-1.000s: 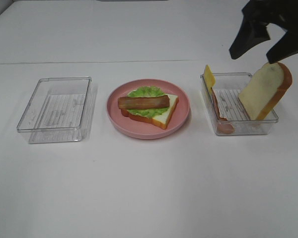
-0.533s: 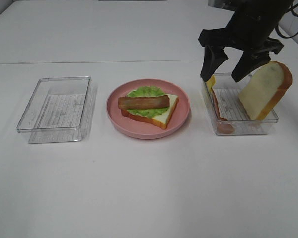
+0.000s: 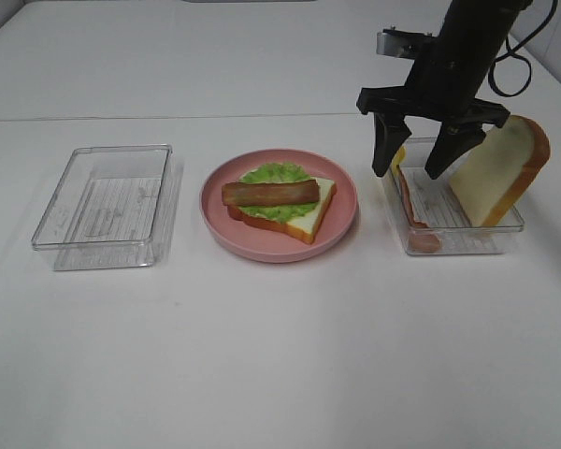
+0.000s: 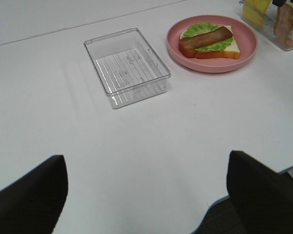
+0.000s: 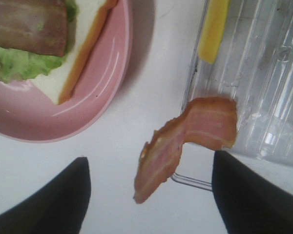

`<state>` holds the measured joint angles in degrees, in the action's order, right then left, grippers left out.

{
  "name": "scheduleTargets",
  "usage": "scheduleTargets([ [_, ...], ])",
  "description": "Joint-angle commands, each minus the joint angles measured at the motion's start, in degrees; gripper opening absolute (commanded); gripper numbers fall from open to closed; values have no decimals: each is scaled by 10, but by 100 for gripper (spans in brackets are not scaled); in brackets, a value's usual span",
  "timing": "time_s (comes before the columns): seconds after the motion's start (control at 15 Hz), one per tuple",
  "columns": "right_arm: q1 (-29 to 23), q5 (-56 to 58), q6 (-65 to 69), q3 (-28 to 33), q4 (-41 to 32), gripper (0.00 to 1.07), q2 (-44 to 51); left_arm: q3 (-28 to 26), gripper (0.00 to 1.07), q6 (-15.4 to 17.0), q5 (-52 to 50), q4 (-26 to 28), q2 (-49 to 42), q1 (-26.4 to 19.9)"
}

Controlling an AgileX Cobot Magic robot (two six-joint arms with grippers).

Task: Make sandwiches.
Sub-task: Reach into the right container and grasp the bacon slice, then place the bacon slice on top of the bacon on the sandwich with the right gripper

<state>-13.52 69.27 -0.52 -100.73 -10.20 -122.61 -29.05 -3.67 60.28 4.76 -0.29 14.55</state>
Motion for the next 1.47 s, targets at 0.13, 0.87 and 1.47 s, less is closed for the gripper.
scheduleTargets([
  [0.13,-1,11,5,-4,10,63,-13,2,84,5,-7,-1,-14,2],
  [0.87,-1,6,5,-4,18,0,-31,2,84,5,-7,-1,-14,2],
  [1.47,-1,49,5,-28,18,0,57,2,84,5,-7,-1,-14,2],
])
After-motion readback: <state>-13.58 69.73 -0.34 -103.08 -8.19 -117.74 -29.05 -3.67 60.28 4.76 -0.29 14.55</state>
